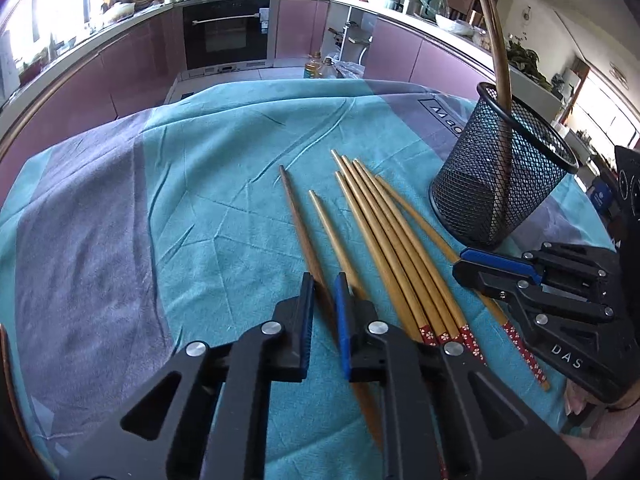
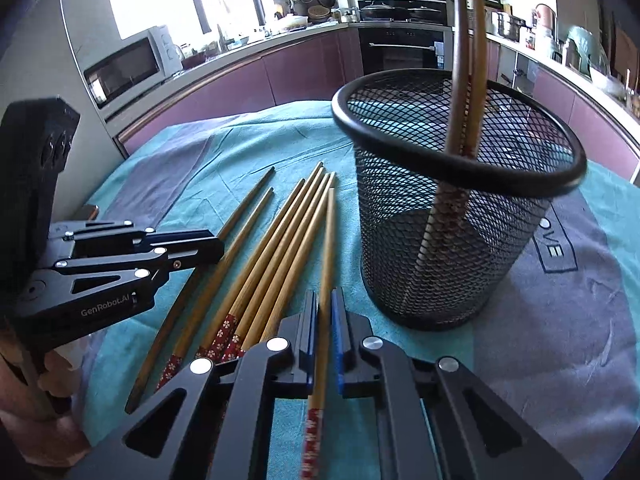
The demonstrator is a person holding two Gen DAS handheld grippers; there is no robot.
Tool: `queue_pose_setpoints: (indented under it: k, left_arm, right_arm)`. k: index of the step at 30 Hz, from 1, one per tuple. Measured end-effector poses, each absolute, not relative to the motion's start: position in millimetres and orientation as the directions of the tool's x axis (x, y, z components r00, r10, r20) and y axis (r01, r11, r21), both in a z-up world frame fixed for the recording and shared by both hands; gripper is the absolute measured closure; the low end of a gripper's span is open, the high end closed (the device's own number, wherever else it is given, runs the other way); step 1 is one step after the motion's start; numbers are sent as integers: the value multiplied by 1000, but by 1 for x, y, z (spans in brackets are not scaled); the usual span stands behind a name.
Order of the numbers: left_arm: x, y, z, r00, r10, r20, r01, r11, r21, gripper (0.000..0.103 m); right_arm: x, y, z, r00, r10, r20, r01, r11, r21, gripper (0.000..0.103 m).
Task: Organize utensils
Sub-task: 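Close the left gripper on a chopstick and lift it while the right gripper grasps and lifts another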
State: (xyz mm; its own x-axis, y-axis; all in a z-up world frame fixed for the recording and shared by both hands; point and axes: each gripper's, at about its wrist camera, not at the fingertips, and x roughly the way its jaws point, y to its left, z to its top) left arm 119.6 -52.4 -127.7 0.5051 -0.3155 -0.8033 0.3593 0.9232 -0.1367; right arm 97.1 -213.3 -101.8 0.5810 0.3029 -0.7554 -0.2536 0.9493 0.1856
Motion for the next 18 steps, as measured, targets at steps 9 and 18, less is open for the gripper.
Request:
queue_pose_setpoints:
  k: [9,18]
  left_arm:
    - [112,-36,-122,517,-323,-793,336,928,-160,95]
    - [96,-19,-97,523,-406,-750,361,902,-236,95]
  right_arm:
    - [85,-224,-91,592,350,-726,-274,934,228,97]
    - [73,-229,-70,604,438,-666,-334,898,287,97]
